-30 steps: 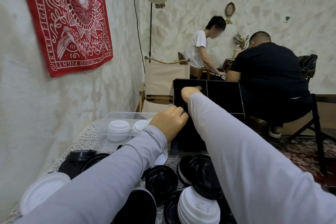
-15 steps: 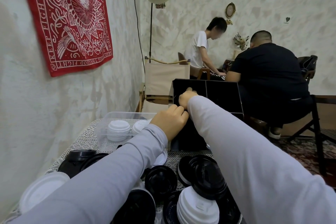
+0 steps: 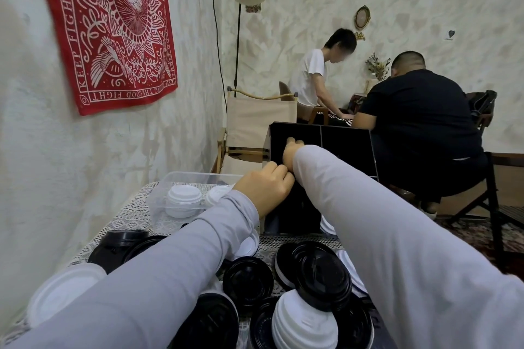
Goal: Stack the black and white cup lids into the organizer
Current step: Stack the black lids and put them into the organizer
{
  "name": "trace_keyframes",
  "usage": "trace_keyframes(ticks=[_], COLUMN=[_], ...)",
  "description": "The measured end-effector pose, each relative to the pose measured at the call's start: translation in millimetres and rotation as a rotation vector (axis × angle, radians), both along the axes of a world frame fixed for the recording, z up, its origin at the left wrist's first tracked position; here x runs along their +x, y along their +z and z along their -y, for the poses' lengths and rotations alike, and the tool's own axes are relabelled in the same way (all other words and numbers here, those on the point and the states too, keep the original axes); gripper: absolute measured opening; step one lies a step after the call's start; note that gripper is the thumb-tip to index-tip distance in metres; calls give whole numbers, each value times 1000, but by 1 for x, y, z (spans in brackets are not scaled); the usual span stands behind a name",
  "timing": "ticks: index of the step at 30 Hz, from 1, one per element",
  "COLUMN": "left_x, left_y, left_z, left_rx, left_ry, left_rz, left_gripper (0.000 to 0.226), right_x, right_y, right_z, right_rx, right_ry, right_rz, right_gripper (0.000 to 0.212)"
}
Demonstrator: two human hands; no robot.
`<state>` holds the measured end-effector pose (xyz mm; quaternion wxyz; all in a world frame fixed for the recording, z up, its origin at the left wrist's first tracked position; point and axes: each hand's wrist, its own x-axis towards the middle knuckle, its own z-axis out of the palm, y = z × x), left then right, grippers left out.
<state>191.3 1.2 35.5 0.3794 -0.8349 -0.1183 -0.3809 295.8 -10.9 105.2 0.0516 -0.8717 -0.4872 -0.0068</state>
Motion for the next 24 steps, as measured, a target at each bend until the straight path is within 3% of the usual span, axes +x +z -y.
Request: trace_keyframes(ticks=[7,12,24], left_x=[0,-1,-3], left_y=[-2,-4,-5], left_z=[-2,-2,2], left_rx=[10,38,37], left_ry=[-2,-15,-40], left_rz=[-6,10,46], left_gripper=[31,25,27], right_x=[8,17,14], right_y=[8,6,6], right_z=[-3,0,7], right_rx=[-73,54,-33], right_ry=[103,244,299], right_rz=[117,334,379], right_gripper=[36,42,26])
